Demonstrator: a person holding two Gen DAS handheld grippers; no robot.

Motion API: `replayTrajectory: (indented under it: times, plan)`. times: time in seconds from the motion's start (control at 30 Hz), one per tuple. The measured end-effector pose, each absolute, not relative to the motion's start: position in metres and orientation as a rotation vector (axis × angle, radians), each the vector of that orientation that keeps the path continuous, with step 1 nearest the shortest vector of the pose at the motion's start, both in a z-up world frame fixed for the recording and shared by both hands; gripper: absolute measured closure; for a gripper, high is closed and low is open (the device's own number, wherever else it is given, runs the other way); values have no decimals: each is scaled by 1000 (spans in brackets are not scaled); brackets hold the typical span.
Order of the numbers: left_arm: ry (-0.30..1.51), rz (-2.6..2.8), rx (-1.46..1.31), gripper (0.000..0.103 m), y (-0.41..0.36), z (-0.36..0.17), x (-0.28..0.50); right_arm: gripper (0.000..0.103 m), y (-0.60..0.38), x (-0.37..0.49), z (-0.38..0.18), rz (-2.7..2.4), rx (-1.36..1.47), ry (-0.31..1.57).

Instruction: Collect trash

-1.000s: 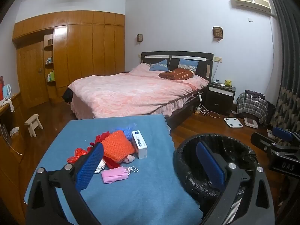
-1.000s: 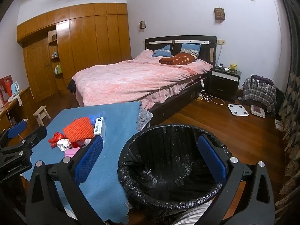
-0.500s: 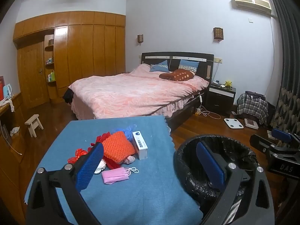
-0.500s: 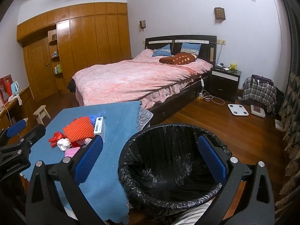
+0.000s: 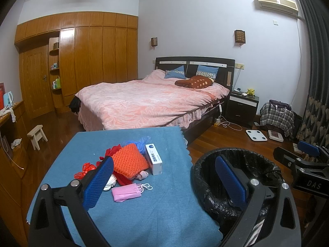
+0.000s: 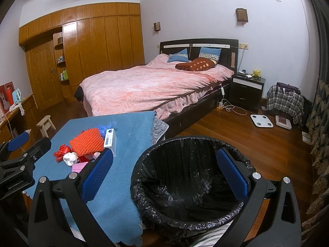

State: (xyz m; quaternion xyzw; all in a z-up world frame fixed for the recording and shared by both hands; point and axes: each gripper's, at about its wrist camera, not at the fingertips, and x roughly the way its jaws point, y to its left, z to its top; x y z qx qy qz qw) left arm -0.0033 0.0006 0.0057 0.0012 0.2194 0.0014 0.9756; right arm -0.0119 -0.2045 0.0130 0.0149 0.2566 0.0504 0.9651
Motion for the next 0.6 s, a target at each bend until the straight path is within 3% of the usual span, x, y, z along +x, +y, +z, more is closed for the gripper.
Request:
replayTrajectory:
  times: [0.6]
  plan:
    - [444,3,1,6,1,5,-3,5,-201,-8,13,101,29,526]
